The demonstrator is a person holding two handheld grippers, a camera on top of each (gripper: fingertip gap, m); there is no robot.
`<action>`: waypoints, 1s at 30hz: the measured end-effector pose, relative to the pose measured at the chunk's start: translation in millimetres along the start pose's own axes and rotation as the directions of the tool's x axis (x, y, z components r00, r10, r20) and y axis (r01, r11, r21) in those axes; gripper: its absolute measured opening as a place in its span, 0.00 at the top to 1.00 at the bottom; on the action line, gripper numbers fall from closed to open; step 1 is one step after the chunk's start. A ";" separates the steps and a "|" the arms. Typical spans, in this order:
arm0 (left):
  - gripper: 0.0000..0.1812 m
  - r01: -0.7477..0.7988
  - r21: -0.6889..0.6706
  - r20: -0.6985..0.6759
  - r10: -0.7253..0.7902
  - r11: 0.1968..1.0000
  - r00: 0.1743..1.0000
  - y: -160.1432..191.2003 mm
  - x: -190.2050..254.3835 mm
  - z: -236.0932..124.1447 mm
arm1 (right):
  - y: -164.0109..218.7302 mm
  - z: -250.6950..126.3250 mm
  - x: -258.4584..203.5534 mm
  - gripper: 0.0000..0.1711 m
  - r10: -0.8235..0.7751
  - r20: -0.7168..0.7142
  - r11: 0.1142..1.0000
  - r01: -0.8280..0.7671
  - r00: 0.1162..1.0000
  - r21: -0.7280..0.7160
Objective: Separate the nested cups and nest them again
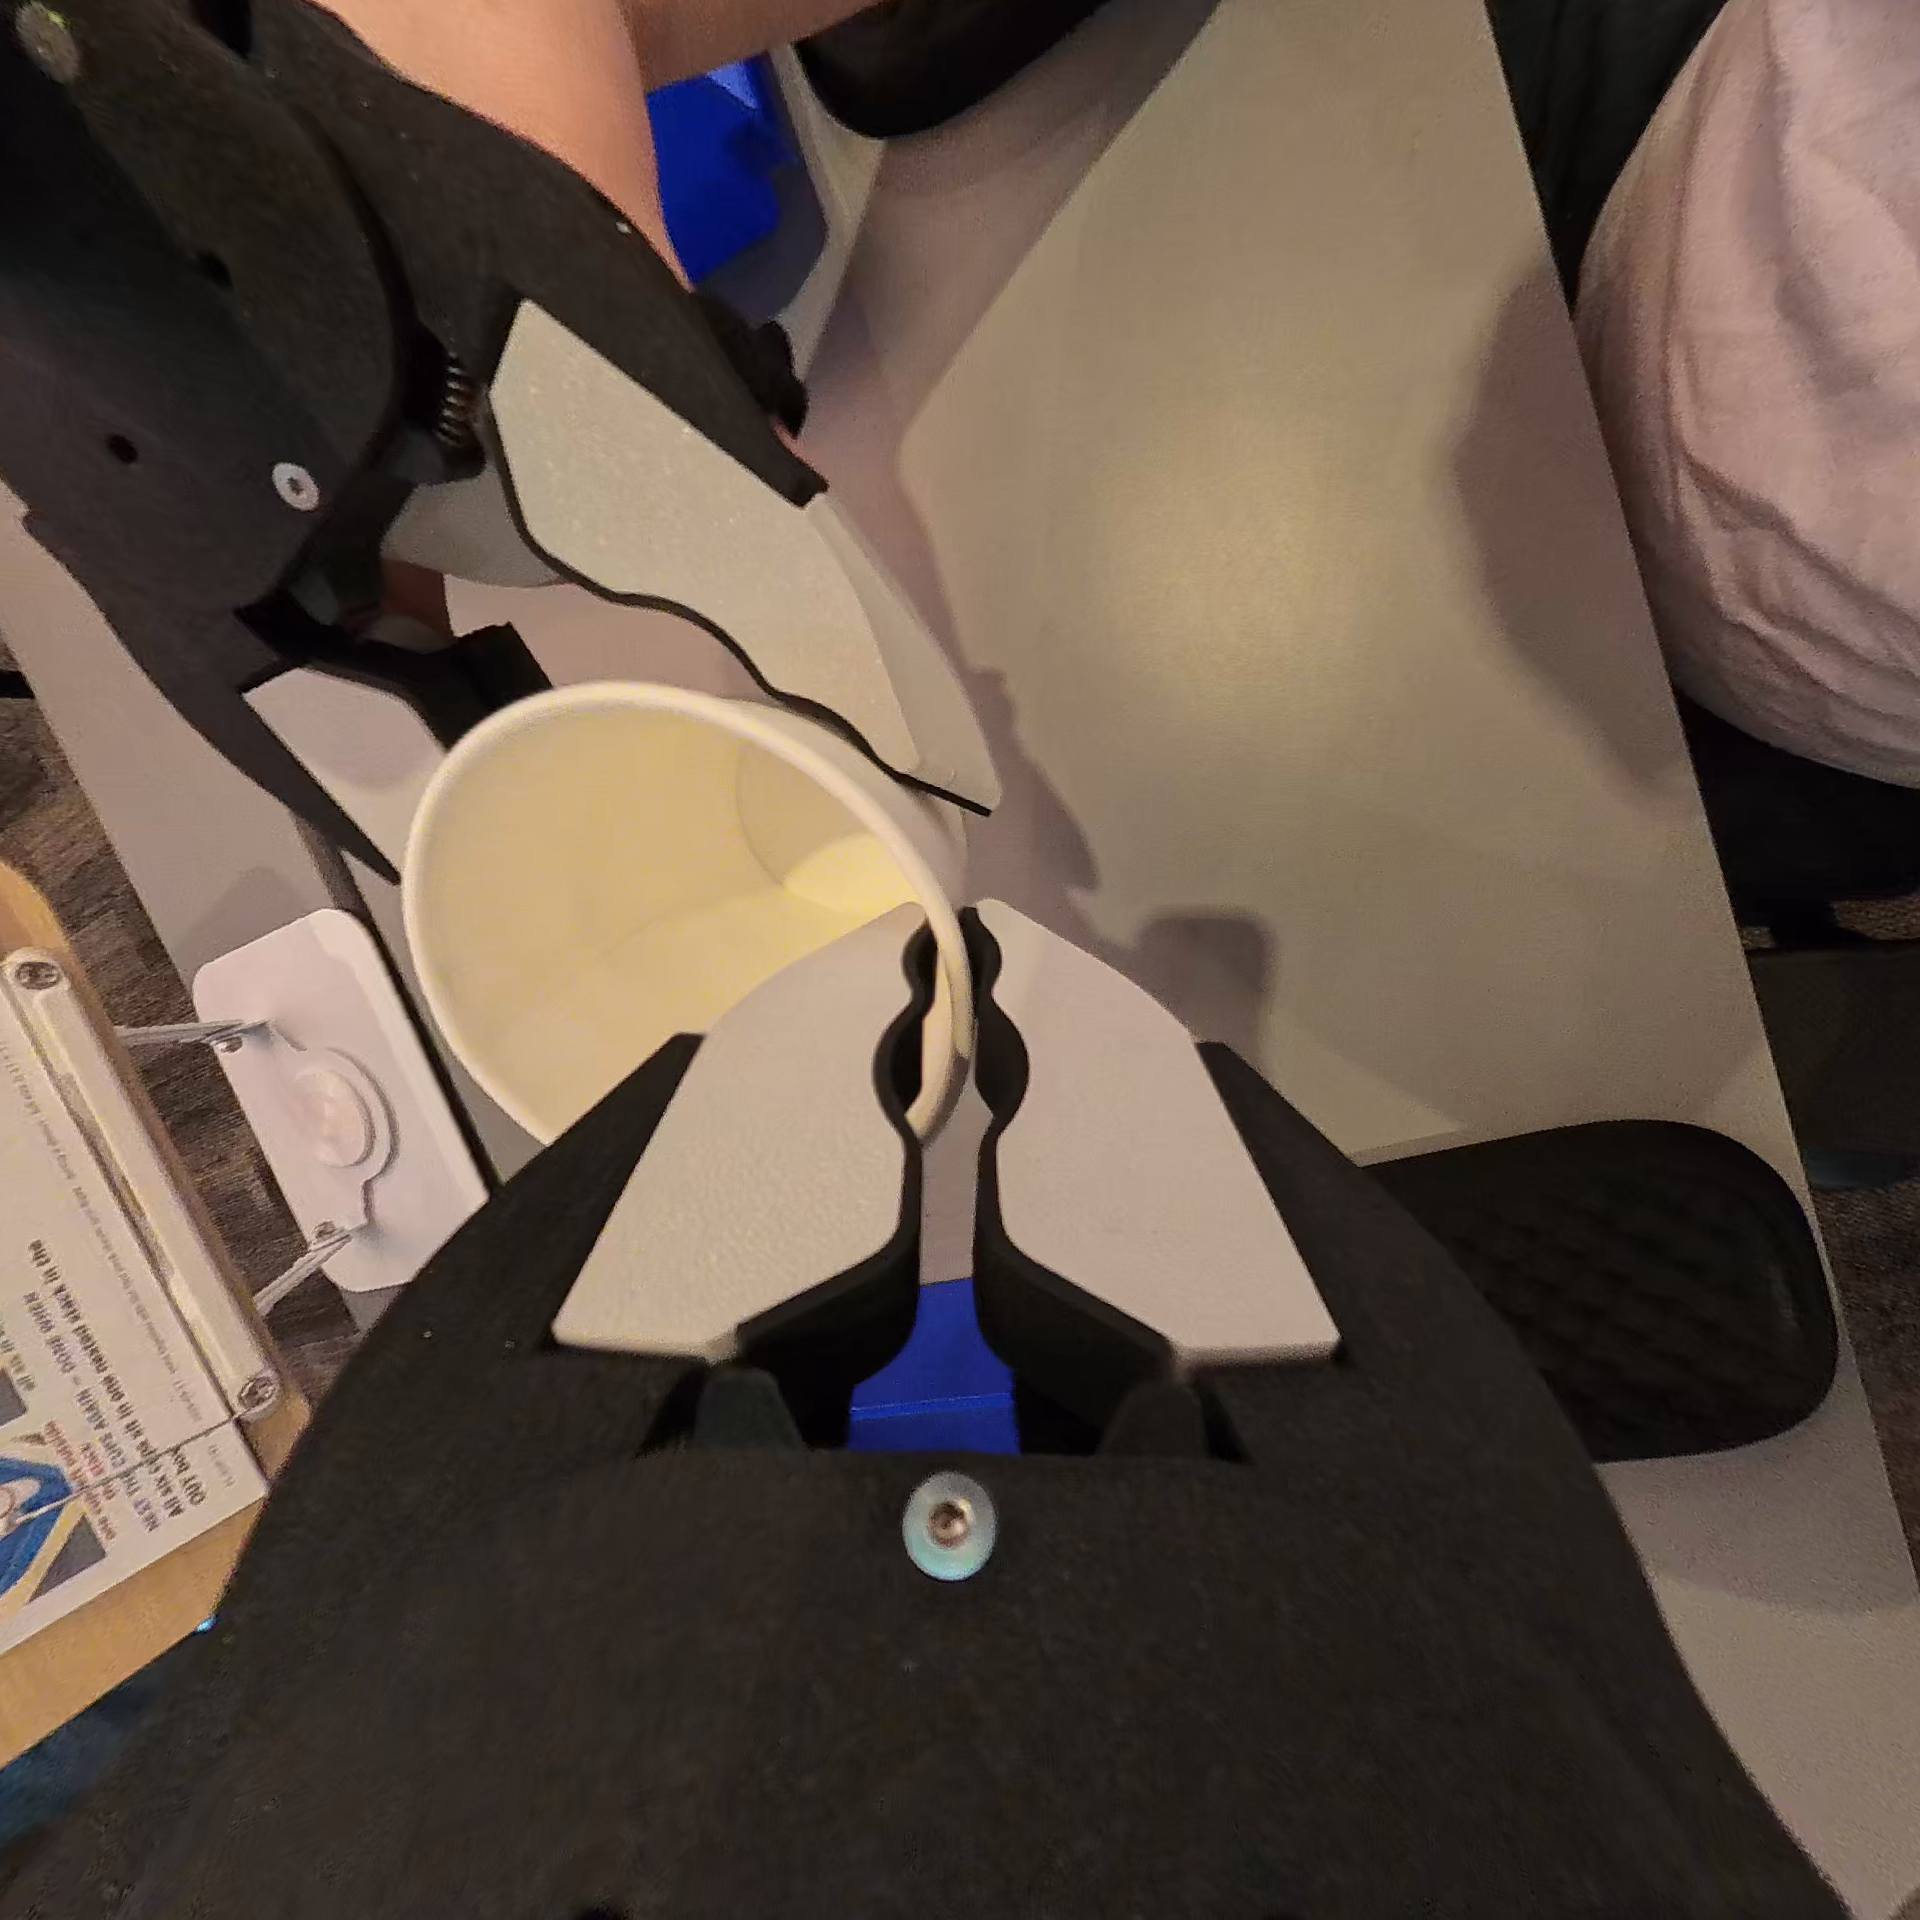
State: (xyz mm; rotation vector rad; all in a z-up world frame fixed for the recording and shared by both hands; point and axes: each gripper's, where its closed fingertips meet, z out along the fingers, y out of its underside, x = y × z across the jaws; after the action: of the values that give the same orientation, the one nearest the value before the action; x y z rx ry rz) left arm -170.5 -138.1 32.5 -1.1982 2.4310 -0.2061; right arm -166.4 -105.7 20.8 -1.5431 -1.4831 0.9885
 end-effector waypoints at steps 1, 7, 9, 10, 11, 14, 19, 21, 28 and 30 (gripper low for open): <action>0.95 0.011 0.007 0.026 -0.011 1.000 1.000 -0.7 -4.0 -1.1 | 0.0 -0.9 0.7 0.49 -0.003 -0.002 1.000 0.003 1.000 0.003; 0.87 0.084 0.143 0.157 -0.106 0.986 0.982 -4.5 -24.3 -26.2 | 0.7 -11.6 13.3 0.49 0.004 -0.055 1.000 -0.003 0.998 0.015; 0.82 0.118 0.208 0.218 -0.164 0.971 0.962 0.9 -33.8 -41.0 | 3.8 -23.6 23.4 0.49 0.011 -0.106 1.000 -0.010 0.994 0.008; 0.79 0.139 0.238 0.246 -0.198 0.961 0.949 5.4 -38.1 -48.6 | 5.2 -33.4 29.2 0.49 0.019 -0.137 1.000 -0.018 0.990 0.008; 0.79 0.159 0.266 0.267 -0.232 0.951 0.935 10.4 -40.7 -55.7 | 6.3 -47.1 36.6 0.49 0.027 -0.181 1.000 -0.025 0.983 0.011; 0.81 0.210 0.320 0.290 -0.306 0.924 0.907 26.2 -38.7 -69.3 | 9.4 -118.1 69.1 0.49 0.080 -0.408 0.996 -0.054 0.910 0.076; 0.82 0.257 0.266 0.323 -0.337 0.929 0.884 53.9 -24.8 -66.7 | 28.8 -287.6 107.1 0.50 0.456 -0.640 0.840 -0.063 0.619 0.538; 0.82 0.267 0.238 0.327 -0.336 0.934 0.883 60.3 -20.0 -62.9 | 62.9 -325.2 112.9 0.49 0.486 -0.716 0.844 -0.058 0.502 0.533; 0.82 0.270 0.220 0.329 -0.332 0.937 0.884 61.1 -16.2 -59.4 | 125.8 -357.6 126.8 0.49 0.544 -0.767 0.834 -0.124 0.341 0.537; 0.82 0.268 0.222 0.325 -0.330 0.937 0.886 58.9 -16.1 -59.1 | 140.8 -350.3 131.5 0.49 0.528 -0.778 0.849 -0.179 0.340 0.498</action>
State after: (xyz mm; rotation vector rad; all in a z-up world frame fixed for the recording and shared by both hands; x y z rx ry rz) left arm -229.8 -92.1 72.3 -1.3928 1.8690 -0.2570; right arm 213.9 17.1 31.9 -1.7317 -0.1523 0.3885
